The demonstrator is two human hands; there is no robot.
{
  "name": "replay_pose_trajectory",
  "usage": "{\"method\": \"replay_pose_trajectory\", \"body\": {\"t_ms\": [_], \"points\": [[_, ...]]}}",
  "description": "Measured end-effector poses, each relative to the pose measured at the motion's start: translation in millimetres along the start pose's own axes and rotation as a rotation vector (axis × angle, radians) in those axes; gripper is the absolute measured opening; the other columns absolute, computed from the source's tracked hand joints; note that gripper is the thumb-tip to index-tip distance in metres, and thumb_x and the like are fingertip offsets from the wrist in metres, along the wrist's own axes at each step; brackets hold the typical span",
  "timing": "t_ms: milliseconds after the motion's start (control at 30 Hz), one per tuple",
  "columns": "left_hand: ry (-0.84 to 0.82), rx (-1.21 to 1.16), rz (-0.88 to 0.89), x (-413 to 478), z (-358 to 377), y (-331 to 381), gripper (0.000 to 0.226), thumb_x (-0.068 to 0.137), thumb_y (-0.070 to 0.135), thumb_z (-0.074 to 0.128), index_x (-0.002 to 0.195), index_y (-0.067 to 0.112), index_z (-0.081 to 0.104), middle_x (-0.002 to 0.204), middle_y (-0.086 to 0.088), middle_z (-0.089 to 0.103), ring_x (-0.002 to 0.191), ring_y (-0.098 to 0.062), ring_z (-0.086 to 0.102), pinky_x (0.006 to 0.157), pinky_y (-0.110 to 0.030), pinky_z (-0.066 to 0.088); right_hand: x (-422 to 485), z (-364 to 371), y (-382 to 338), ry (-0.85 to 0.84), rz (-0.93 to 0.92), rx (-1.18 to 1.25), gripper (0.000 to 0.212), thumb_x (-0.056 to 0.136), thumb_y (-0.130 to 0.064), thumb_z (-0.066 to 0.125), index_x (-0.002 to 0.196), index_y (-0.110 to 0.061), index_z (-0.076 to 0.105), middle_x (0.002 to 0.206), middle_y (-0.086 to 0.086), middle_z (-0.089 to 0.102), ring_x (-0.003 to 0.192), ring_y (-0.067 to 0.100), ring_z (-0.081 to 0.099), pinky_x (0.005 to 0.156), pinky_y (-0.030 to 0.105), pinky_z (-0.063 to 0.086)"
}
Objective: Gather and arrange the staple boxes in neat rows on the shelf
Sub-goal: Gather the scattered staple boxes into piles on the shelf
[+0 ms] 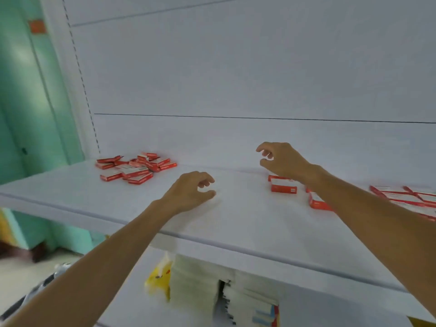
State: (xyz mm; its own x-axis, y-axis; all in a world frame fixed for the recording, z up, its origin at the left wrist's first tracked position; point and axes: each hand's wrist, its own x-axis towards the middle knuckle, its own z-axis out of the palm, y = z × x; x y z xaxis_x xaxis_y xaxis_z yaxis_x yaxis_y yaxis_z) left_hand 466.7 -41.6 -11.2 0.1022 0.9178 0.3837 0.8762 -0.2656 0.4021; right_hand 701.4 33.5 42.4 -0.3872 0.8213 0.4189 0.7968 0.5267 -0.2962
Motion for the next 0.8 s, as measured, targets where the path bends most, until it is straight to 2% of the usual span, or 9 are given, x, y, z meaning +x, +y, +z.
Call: {"method": "replay_pose_trajectory", "body": {"t_ms": [100, 200, 400, 600, 800], "points": [[0.009, 0.026, -0.051, -20, -33, -42, 0.032, 0.084, 0.030, 0.064, 0.113, 0.019, 0.060, 0.110, 0.002, 0.063, 0.095, -0.009, 0.055, 0.086, -0.024, 0.046, 17, 34, -49, -0.062, -0.028, 0.039, 0.036, 0.086, -0.021, 0.056, 0.123, -0.019, 0.054, 0.115, 0.005, 0.060, 0.105, 0.023, 0.055, 0.093, 0.036, 0.045], [0.051, 0.026, -0.080, -40, -63, -84, 0.029, 0.084, 0.027, 0.064, 0.111, 0.017, 0.061, 0.108, 0.001, 0.063, 0.091, -0.007, 0.054, 0.081, -0.020, 0.042, 32, 61, -98, -0.122, -0.056, 0.060, 0.038, 0.086, -0.022, 0.056, 0.124, -0.021, 0.052, 0.118, 0.005, 0.058, 0.102, 0.022, 0.056, 0.089, 0.032, 0.044], [0.084, 0.019, -0.144, -84, -106, -162, 0.026, 0.085, 0.020, 0.063, 0.110, 0.013, 0.062, 0.106, -0.002, 0.065, 0.090, -0.010, 0.055, 0.078, -0.018, 0.039, 53, 103, -181, -0.173, -0.125, 0.050, 0.041, 0.088, -0.021, 0.054, 0.129, -0.020, 0.049, 0.122, 0.006, 0.057, 0.105, 0.023, 0.056, 0.090, 0.033, 0.045], [0.061, 0.047, -0.165, -98, -130, -212, 0.025, 0.086, 0.020, 0.061, 0.109, 0.012, 0.062, 0.107, -0.003, 0.064, 0.091, -0.010, 0.055, 0.078, -0.020, 0.039, 60, 139, -225, -0.207, -0.156, 0.051, 0.045, 0.088, -0.020, 0.055, 0.132, -0.018, 0.047, 0.122, 0.008, 0.058, 0.106, 0.023, 0.056, 0.088, 0.032, 0.045], [0.064, 0.011, -0.155, -83, -125, -234, 0.026, 0.086, 0.020, 0.061, 0.111, 0.012, 0.062, 0.110, -0.004, 0.064, 0.091, -0.010, 0.054, 0.079, -0.019, 0.040, 82, 158, -240, -0.222, -0.157, -0.058, 0.035, 0.088, -0.023, 0.056, 0.121, -0.013, 0.055, 0.117, 0.008, 0.061, 0.102, 0.025, 0.058, 0.086, 0.036, 0.048]]}}
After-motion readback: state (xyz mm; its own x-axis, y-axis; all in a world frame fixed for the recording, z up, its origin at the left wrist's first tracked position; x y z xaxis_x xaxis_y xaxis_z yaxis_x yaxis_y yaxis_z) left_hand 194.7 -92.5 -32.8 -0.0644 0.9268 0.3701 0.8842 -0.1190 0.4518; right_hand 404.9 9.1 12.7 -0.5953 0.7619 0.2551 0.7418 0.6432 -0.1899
